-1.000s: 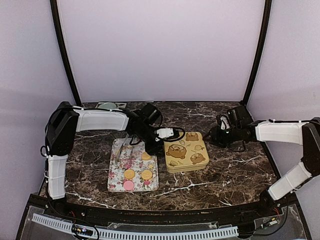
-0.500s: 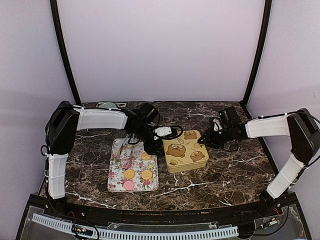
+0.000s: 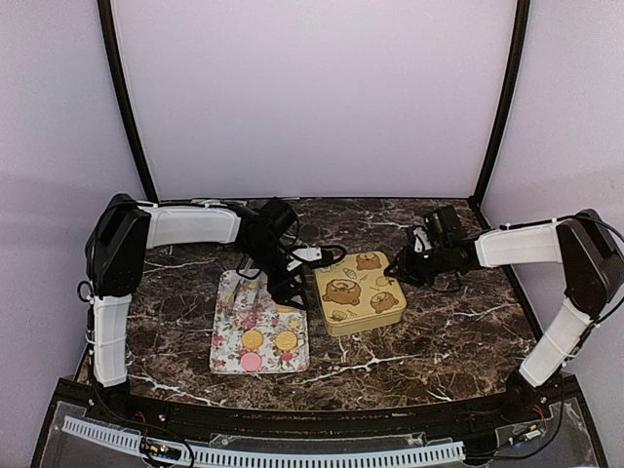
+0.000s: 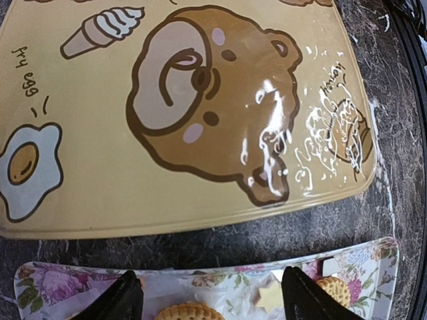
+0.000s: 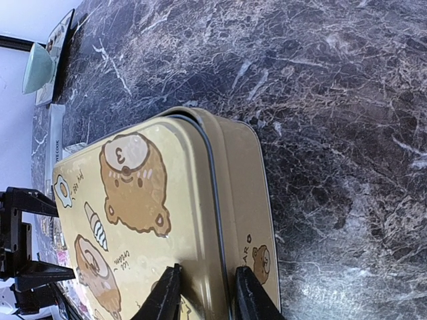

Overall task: Pack the cookies
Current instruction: Press the box lid onto the packing box.

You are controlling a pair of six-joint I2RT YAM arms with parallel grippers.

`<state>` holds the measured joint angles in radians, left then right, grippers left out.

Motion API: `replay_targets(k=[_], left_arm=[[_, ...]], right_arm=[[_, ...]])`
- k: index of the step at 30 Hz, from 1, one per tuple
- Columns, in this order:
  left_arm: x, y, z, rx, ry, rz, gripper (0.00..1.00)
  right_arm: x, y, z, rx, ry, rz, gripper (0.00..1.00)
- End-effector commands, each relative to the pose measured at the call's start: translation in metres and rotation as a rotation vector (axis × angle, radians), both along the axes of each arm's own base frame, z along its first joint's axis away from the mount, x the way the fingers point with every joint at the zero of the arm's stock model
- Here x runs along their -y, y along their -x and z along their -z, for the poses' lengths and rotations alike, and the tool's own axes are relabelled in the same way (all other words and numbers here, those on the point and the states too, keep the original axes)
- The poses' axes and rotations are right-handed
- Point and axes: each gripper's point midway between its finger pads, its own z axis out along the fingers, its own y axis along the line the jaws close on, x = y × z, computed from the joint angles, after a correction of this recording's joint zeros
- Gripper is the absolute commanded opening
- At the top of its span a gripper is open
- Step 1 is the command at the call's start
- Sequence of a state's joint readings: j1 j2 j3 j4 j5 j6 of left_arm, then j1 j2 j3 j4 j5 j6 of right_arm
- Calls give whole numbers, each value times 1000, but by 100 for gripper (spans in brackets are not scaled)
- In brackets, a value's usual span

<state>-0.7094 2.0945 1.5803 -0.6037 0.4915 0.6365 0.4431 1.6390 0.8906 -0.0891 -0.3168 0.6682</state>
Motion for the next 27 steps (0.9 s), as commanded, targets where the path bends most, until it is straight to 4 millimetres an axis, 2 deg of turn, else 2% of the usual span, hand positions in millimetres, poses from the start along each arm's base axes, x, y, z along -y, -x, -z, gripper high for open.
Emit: replay_targets(k=[1,6,11,13,15,20,27], left_arm=[[6,7,-52,-8,96,46,75],[27,-26,-68,53,162,-49,75],[38,-72,-61,147,146,-181,70],[40,-83,-60,178,155,-212,68],[44,-83,-59,173,169,-205,68],[54,-70,-54,80,204,-126,71],[64,-87,-57,111,219,-97,77]], right_arm=[[6,-5,-1,28,34,43,27],[8,-5,-7,41,44,47,28],[7,-6,-6,40,43,43,28],[6,-7,-7,42,40,39,28],[5,-7,-7,44,40,37,29],[2,-10,-8,50,40,22,29],[-4,-13,-13,58,22,-2,29]])
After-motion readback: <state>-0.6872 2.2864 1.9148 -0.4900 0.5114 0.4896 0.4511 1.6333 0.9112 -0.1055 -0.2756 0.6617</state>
